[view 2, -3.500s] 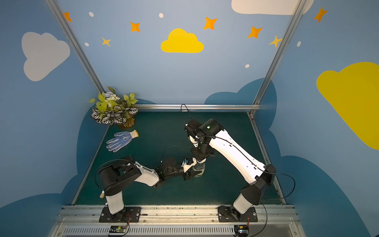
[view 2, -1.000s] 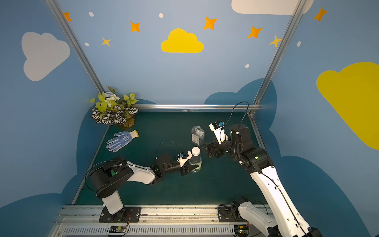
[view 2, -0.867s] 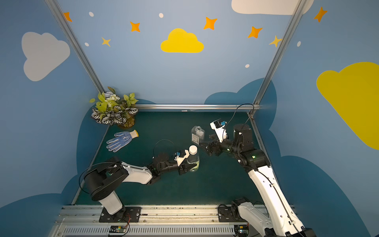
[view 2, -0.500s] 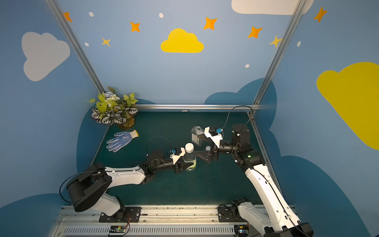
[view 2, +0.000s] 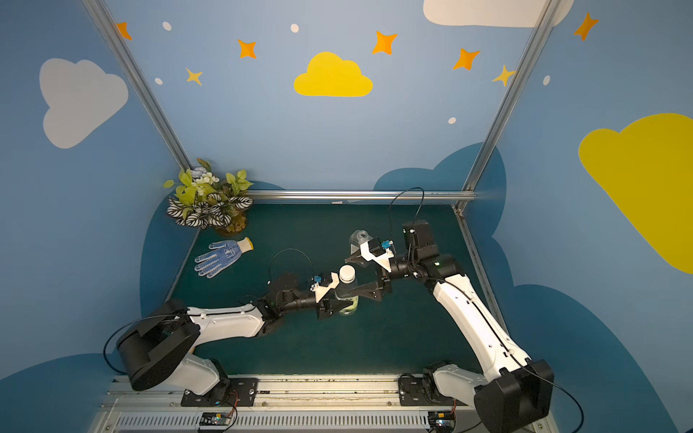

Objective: Screw on the bottle caps
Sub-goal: Screw the bottle cap onto the plastic bottle.

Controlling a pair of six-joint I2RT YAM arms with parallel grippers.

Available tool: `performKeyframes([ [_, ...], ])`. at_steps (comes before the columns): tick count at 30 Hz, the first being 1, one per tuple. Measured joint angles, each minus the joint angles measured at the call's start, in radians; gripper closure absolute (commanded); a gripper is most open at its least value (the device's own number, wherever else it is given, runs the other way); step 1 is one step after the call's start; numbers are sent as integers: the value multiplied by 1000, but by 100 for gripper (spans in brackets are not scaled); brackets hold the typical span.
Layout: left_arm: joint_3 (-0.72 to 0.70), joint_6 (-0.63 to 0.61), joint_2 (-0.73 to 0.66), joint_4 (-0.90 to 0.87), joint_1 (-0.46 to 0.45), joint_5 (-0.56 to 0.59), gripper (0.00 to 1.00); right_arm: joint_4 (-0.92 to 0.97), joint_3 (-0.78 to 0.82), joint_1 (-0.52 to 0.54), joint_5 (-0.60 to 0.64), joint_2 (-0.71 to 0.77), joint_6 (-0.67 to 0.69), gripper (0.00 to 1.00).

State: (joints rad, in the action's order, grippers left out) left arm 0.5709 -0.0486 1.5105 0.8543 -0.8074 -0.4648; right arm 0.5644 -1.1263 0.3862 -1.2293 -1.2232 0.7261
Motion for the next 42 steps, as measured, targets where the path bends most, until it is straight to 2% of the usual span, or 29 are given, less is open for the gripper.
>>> performKeyframes([
  [10,0,-15,0,4,0,-11,54,65,-45,2,-17,-70,67,21],
  [30,0,-15,0,14,0,-7,54,84,-46,22,40,-84,77,53],
  [35,0,-16,0,12,0,0,54,38,-23,30,72,-60,34,57],
  [42,0,-27,3,6,-1,31,54,-94,51,50,175,14,-94,55],
])
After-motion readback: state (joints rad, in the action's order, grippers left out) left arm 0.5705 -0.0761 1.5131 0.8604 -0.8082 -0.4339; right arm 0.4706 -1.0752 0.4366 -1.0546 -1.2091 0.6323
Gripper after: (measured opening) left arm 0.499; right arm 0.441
